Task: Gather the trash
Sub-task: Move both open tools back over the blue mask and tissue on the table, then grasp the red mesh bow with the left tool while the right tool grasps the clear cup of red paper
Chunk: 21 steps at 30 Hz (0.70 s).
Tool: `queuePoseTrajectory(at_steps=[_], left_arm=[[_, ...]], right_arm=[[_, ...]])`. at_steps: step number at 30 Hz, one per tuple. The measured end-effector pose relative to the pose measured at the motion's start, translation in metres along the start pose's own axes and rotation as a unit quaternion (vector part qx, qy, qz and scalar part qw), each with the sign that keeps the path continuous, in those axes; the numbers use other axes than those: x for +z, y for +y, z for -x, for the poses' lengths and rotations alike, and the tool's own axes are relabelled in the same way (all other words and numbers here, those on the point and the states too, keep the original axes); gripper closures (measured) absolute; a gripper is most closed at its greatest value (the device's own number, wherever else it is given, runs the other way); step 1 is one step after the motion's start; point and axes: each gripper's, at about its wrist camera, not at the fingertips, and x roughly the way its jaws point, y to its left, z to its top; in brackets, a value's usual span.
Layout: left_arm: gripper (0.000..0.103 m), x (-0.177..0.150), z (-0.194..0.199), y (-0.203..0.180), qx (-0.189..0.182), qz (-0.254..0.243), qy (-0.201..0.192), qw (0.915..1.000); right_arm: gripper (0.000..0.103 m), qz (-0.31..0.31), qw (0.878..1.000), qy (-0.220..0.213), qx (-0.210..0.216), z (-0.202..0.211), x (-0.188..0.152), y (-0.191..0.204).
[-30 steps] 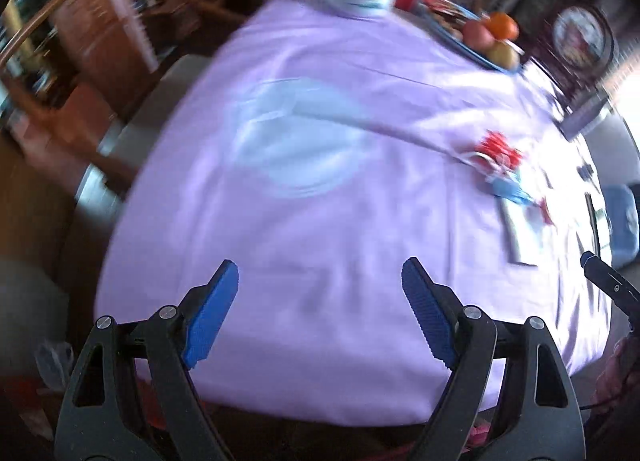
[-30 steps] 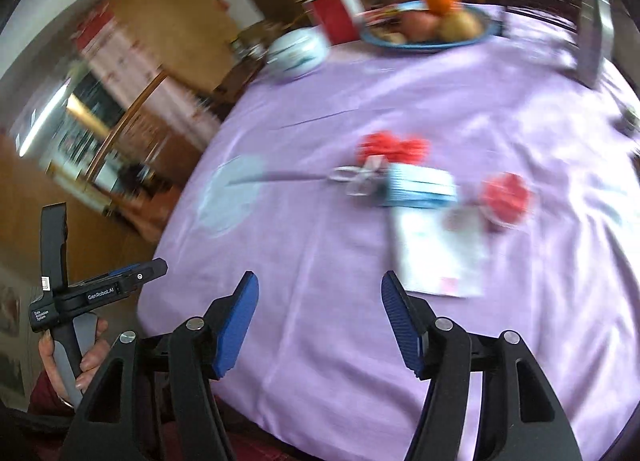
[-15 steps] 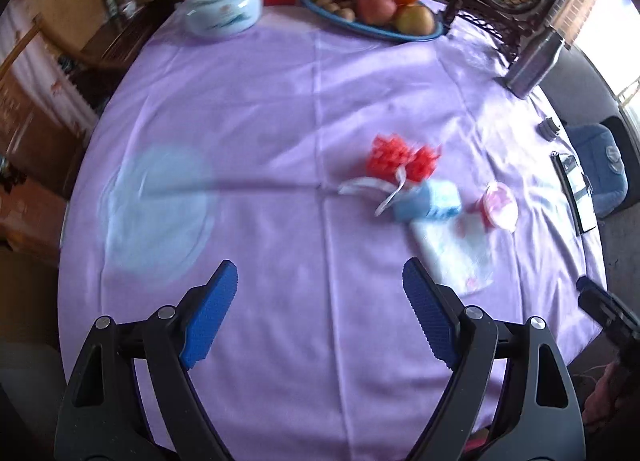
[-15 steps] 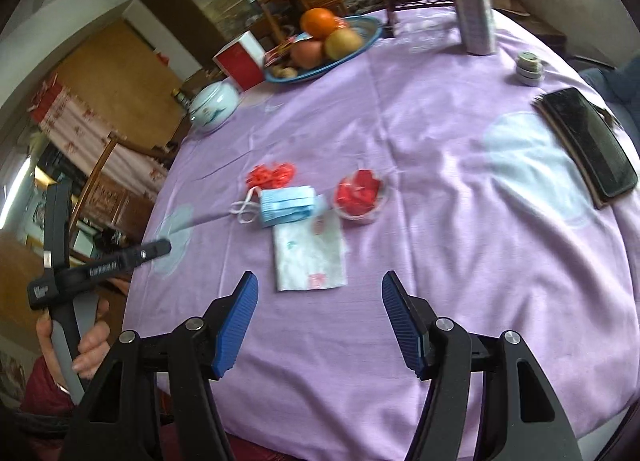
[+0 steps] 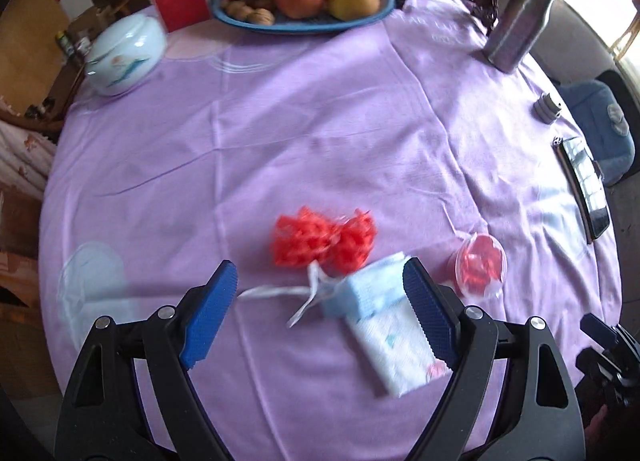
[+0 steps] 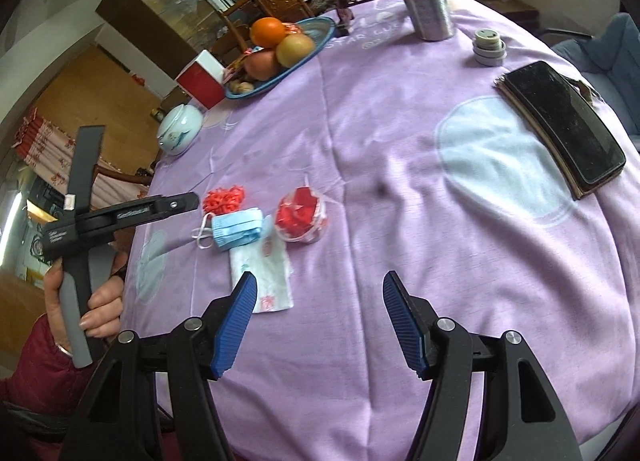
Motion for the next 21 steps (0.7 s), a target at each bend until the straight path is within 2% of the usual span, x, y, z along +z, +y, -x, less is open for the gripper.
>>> queuePoseTrajectory(at_steps=[7,12,14,17,21], left_arm=[[0.02,0.015,-0.045,-0.004,0.008,0.002,0.031,0.9995],[0.023,0.016,-0.054,0.003,0.012,0.008,0.03,0.9994],[0.037,0.016,-0.052,0.004,0.01,0.006,0.023,0.9997],[0.049,0.015,-0.049,0.007,-0.002,0.011,0.023,0.9997],[0.051,0.012,-0.036,0.016,-0.009,0.027,0.011,0.9995]], right_arm=[[0.038,-0.016,1.0,0.011,-0.009,-0.002,0.003,-0.017],[0.038,-0.02,1.0,0.019,-0.009,-0.009,0.008,-0.023],[0.038,-0.017,1.0,0.021,-0.006,-0.012,0.01,-0.02],[0.038,-0.007,1.0,0.026,-0.001,-0.019,0.014,-0.014],[0.038,0.007,0.999,0.032,0.004,-0.028,0.021,-0.006]])
